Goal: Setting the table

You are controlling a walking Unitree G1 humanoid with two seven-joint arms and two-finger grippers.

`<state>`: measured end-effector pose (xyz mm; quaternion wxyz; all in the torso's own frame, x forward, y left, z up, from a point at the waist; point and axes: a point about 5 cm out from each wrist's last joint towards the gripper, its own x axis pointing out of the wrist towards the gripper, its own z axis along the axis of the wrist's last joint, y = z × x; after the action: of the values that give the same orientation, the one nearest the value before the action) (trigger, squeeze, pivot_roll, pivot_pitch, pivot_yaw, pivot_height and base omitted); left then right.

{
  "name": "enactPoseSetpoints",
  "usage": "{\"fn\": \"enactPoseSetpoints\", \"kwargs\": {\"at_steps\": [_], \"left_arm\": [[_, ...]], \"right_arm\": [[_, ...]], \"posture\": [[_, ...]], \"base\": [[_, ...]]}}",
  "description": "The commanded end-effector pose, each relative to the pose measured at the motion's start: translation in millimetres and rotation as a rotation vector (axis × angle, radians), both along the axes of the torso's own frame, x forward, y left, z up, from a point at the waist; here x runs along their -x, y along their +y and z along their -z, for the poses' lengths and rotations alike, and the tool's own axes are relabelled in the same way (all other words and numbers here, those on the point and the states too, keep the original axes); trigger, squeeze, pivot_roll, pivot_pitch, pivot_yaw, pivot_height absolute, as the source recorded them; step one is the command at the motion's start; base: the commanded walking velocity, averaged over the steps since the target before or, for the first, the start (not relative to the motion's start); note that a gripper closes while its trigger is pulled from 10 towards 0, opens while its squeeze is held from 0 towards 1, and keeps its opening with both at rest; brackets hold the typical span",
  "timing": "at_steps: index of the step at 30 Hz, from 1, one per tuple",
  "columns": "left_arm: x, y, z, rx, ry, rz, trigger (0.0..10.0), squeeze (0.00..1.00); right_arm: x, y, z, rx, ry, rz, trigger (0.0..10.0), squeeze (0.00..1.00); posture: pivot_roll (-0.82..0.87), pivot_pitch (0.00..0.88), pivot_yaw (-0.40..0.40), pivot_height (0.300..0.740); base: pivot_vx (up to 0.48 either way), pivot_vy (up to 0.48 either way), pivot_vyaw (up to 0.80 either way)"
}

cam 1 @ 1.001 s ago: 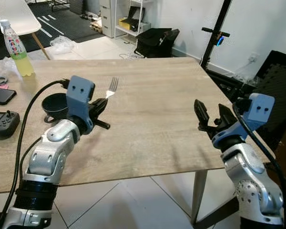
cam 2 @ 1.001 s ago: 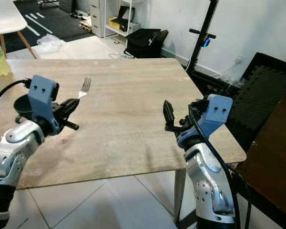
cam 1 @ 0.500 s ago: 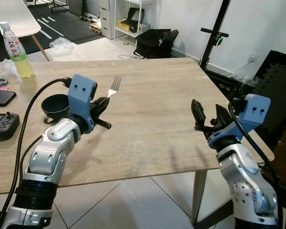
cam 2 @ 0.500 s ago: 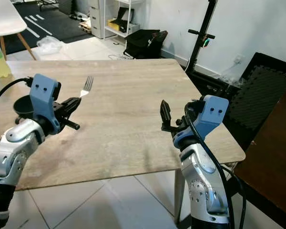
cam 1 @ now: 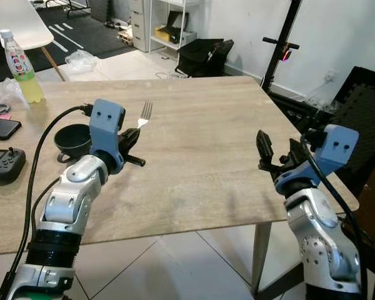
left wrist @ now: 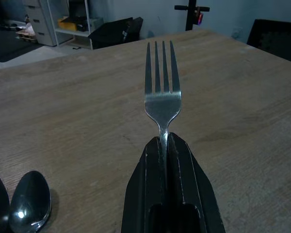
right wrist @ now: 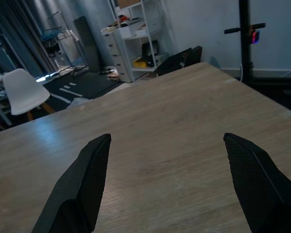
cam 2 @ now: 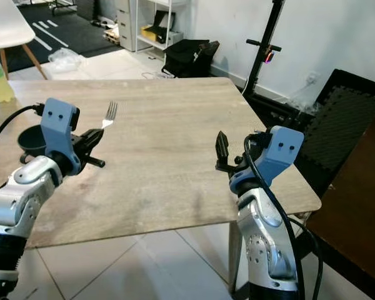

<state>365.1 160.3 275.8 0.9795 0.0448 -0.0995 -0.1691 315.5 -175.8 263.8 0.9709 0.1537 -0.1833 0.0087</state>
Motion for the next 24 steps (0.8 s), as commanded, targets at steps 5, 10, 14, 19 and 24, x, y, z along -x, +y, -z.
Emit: {"fn": "enactPoseSetpoints", "kwargs": {"at_steps": [5, 10, 14, 19, 24], "left_arm": [[-3.7, -3.0, 1.7, 0.008, -0.003, -0.002, 10.0, 0.0], [-5.4, -4.9, 1.4, 0.016, -0.007, 0.005, 10.0, 0.0], [-5.6, -4.8, 2.2, 0.015, -0.006, 0.003, 10.0, 0.0], [-5.6, -3.5, 2.9, 0.011, -0.007, 0.003, 10.0, 0.0], [-6.5, -3.1, 3.9, 0.001, 0.004, -0.003, 10.0, 0.0]], "right_arm": [[1.9, -7.1, 0.2, -0.003, -0.004, 0.032, 10.0, 0.0], [2.8, -8.6, 0.9, 0.0, -0.004, 0.041, 10.0, 0.0], [3.0, -9.6, 1.2, -0.002, -0.002, 0.043, 10.0, 0.0], [3.2, -10.7, 2.2, -0.009, 0.002, 0.046, 10.0, 0.0], [4.3, -11.2, 3.2, -0.005, 0.003, 0.048, 10.0, 0.0]], "posture": [[0.05, 0.102, 0.04, 0.74], [0.05, 0.1, 0.041, 0.74], [0.04, 0.102, 0.043, 0.74], [0.04, 0.102, 0.043, 0.74], [0.05, 0.1, 0.049, 0.74]], "base": [[0.0, 0.0, 0.0], [0.0, 0.0, 0.0], [0.0, 0.0, 0.0], [0.0, 0.0, 0.0], [0.0, 0.0, 0.0]]}}
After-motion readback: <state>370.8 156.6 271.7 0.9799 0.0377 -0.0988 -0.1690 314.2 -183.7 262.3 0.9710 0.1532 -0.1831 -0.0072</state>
